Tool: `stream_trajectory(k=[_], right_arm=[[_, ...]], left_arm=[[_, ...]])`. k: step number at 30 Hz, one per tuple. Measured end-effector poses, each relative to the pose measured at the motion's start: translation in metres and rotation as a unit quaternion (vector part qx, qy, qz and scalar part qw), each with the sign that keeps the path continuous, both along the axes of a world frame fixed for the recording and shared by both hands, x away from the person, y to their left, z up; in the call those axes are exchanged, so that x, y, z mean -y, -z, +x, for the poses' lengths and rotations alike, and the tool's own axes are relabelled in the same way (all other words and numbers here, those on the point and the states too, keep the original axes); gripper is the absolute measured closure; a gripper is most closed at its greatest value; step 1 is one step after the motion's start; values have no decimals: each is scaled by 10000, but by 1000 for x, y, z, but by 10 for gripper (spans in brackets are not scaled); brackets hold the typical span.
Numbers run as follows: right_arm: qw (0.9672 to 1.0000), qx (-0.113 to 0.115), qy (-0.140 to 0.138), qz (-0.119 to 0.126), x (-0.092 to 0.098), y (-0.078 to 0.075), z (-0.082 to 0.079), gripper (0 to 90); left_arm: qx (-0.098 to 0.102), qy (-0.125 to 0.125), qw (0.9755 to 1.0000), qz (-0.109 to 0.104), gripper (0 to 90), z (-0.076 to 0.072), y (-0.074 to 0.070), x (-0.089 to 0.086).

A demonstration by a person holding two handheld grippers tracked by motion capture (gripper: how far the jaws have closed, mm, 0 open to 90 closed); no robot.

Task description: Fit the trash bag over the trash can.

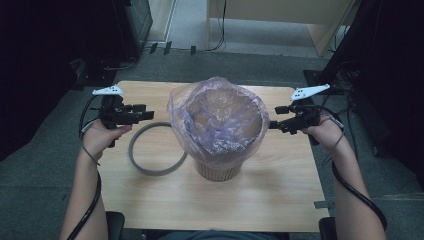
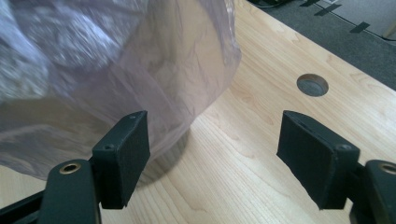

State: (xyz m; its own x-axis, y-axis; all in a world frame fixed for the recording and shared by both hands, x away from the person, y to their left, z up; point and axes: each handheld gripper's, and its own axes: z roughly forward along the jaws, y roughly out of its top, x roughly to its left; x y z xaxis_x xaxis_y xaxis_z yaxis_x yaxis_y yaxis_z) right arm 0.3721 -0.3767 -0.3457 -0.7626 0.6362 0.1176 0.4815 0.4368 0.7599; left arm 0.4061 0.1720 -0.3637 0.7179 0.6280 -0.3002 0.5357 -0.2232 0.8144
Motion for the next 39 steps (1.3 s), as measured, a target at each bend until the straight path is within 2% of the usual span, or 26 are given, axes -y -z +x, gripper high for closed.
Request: stream_trajectory(k=[5,7,10,13,15,20,27,34,39], right_arm=[[10000,-39,19,49,-1,10,0,254],[9999,58,74,44,0,13,-1,255],[9997,79,153,200,-1,20,0,254],[9999,73,99,95,-2,26,1,255],[9998,25,129,173,-3,30,2,255],[9998,-34,129,128,-4,44,5,255],[9997,-142,192,76,-7,62,7,255],[9995,-182,272,27,-11,84,9,255],[9995,-170,273,-31,-12,99,10,254]], left_arm=[[37,-19,10000,-7,405,0,3,-2],[79,-40,9999,69,402,0,4,-2],[56,-30,9999,80,402,1,8,-2],[-24,-34,10000,88,402,2,13,-3],[-73,-25,9999,97,402,4,17,-3],[-175,-48,9998,98,401,6,25,-5],[-195,-192,9996,61,379,9,34,-8],[-220,-93,9996,144,380,10,43,-8],[-271,-122,9993,219,383,12,52,-10]])
